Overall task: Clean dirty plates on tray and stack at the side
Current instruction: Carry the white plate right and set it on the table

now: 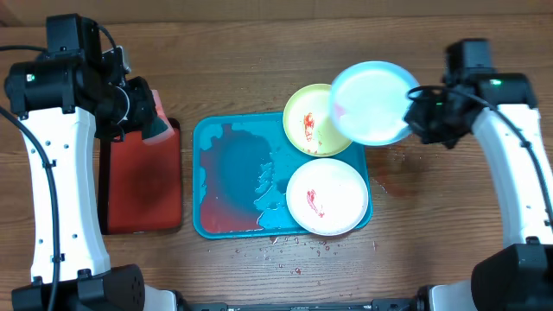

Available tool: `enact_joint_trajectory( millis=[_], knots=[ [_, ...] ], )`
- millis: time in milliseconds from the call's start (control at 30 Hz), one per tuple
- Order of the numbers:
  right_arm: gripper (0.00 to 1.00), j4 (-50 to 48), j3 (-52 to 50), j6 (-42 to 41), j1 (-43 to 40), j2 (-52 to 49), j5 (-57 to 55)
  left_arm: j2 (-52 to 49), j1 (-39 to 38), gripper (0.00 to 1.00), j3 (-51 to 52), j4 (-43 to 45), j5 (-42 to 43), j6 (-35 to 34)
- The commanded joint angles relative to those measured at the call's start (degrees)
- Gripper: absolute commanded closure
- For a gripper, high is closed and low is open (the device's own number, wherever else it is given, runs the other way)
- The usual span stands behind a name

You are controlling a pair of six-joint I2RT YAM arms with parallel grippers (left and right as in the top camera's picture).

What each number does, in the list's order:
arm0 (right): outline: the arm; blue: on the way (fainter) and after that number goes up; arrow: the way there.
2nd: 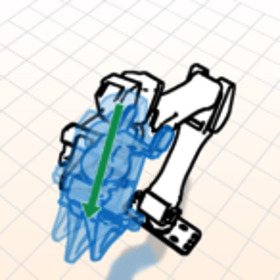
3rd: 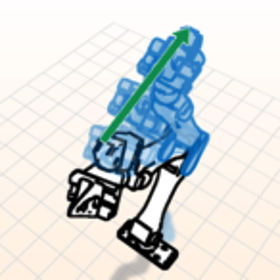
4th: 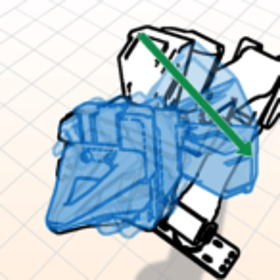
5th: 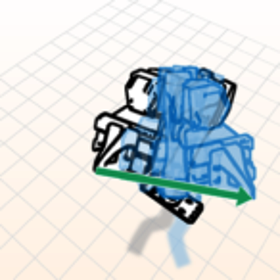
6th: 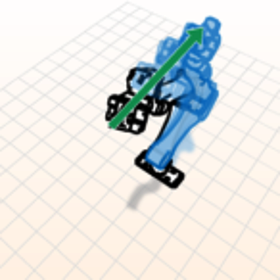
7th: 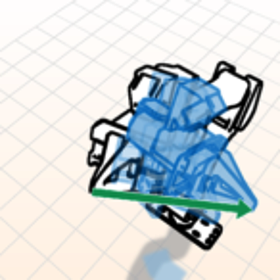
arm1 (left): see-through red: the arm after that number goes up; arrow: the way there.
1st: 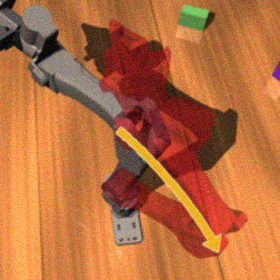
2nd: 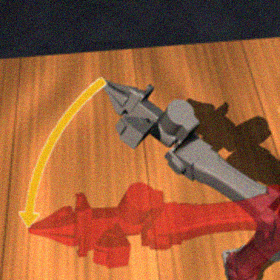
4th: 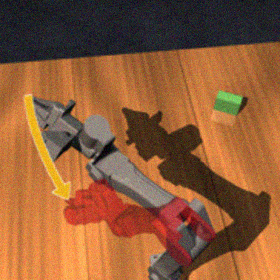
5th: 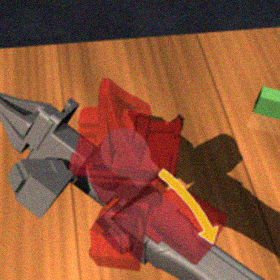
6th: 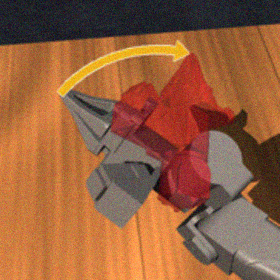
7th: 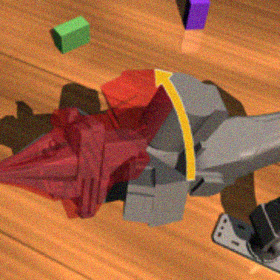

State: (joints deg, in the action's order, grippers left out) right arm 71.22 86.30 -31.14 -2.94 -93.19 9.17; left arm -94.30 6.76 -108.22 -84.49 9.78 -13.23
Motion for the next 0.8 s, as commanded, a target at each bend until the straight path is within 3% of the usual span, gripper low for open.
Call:
enact_joint_trajectory(
  millis=[0, 233, 500, 633, 767],
  knots=[
    [0.96, -0.7, -6.6, 3.2, -8.1, 0.6, -1.0, 0.2, -2.0, 0.96, 0.2, 0.1, -1.0, 1.2],
    [0.96, -11.0, -22.3, 3.3, -15.4, 0.6, -1.4, 0.2, -5.0, 0.96, 0.2, 1.0, -1.4, 1.2],
    [0.96, -23.8, -33.1, 3.2, -15.5, 0.6, -1.4, 0.2, -6.8, 0.96, 0.2, 2.5, -1.4, 1.2],
    [0.73, -23.7, -33.0, 3.1, -15.5, 0.6, -0.6, 0.2, -6.8, 0.96, 0.2, 2.3, -1.4, 1.2],
    [0.71, -17.4, -28.9, 7.8, -15.4, 0.7, 6.3, 0.2, -6.8, 0.96, 0.2, 2.3, -1.4, 1.2]
  ],
)
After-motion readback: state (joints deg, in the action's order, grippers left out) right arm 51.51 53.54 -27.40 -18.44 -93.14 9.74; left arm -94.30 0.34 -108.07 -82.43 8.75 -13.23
